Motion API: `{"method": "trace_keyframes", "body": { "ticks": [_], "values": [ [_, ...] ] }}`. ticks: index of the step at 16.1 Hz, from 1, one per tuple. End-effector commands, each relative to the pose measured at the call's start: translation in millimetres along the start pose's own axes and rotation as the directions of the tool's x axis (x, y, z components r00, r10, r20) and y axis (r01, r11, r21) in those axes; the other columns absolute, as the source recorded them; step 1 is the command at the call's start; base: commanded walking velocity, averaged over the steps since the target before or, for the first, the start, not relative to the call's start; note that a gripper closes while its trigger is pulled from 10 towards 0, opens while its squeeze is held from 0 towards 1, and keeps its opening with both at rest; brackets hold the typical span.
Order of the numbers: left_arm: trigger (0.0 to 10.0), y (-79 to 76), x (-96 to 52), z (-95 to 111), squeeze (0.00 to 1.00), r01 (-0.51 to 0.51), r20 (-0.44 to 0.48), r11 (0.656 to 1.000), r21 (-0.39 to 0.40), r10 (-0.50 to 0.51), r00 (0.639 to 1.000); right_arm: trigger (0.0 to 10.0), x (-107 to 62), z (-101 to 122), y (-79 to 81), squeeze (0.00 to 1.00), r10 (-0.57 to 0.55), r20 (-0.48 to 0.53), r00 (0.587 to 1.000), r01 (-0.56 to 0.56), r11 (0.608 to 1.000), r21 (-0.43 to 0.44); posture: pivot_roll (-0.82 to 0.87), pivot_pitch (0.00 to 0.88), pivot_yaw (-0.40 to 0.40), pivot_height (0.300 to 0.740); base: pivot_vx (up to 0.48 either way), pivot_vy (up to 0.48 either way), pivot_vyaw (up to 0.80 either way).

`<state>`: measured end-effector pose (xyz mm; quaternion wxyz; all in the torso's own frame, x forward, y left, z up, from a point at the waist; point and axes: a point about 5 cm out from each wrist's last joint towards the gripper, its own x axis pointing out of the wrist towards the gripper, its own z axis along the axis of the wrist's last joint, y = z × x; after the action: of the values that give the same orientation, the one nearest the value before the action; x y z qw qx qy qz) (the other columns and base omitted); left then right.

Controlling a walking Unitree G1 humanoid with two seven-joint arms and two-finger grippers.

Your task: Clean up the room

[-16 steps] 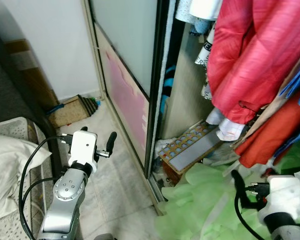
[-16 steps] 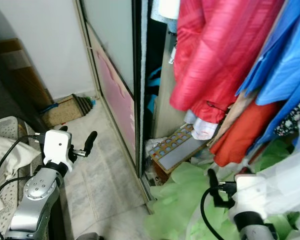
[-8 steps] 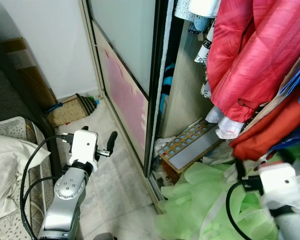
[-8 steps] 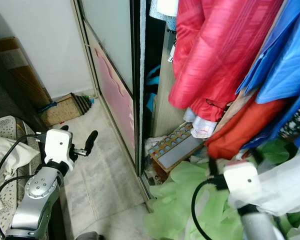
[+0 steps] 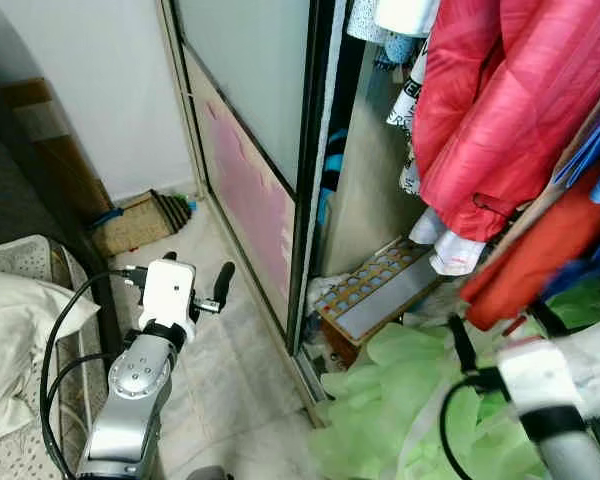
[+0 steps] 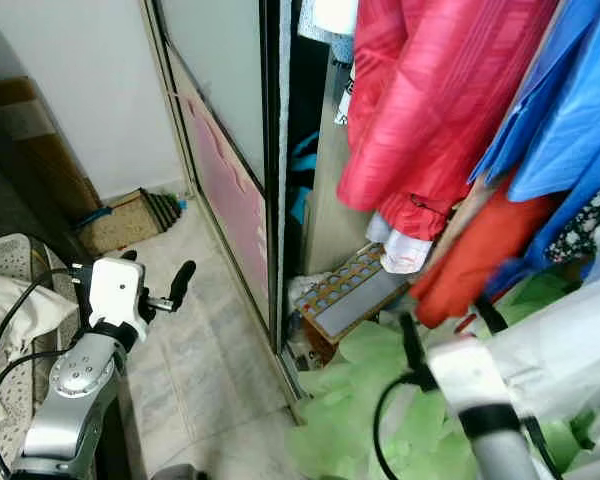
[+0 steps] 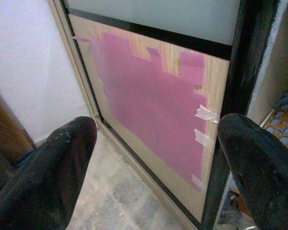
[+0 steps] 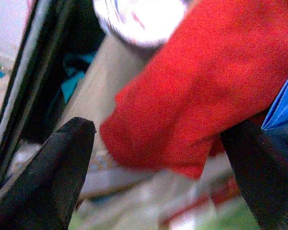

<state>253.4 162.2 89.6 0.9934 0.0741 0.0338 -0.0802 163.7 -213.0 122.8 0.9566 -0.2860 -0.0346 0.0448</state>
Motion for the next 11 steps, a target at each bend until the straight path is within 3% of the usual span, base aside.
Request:
{"method": "trace_keyframes", "body": {
  "ticks": [1,5,9,11],
  "values": [
    [10.0,-0.6,1.9,1.4,0.0,0.002,0.008,1.0,0.012,-0.002,1.0,10.0,5.8,4.9,0.8,0.0,0.006,0.041,0.999,-0.005,1.0,-0.028,-0.09,0.011,-0.039,0.74,0.0,0.0,0.0],
    [10.0,0.7,1.3,1.1,0.0,-0.009,0.01,1.0,0.013,0.009,1.0,10.0,20.5,1.5,15.0,0.0,0.072,0.075,0.995,-0.074,0.997,0.024,-0.07,0.004,-0.047,0.74,0.0,0.0,0.0],
    [10.0,-0.6,0.1,0.3,0.0,-0.008,0.008,1.0,0.013,0.008,1.0,10.0,39.2,1.8,28.9,0.0,0.22,0.08,0.972,-0.233,0.943,0.238,-0.06,0.001,-0.048,0.74,0.0,0.0,0.71],
    [10.0,2.8,0.5,1.1,0.0,-0.022,0.007,1.0,0.018,0.022,1.0,10.0,46.5,5.1,33.4,0.0,0.254,0.094,0.963,-0.27,0.918,0.291,-0.05,0.004,-0.051,0.74,0.0,0.0,0.8]
  ]
}}
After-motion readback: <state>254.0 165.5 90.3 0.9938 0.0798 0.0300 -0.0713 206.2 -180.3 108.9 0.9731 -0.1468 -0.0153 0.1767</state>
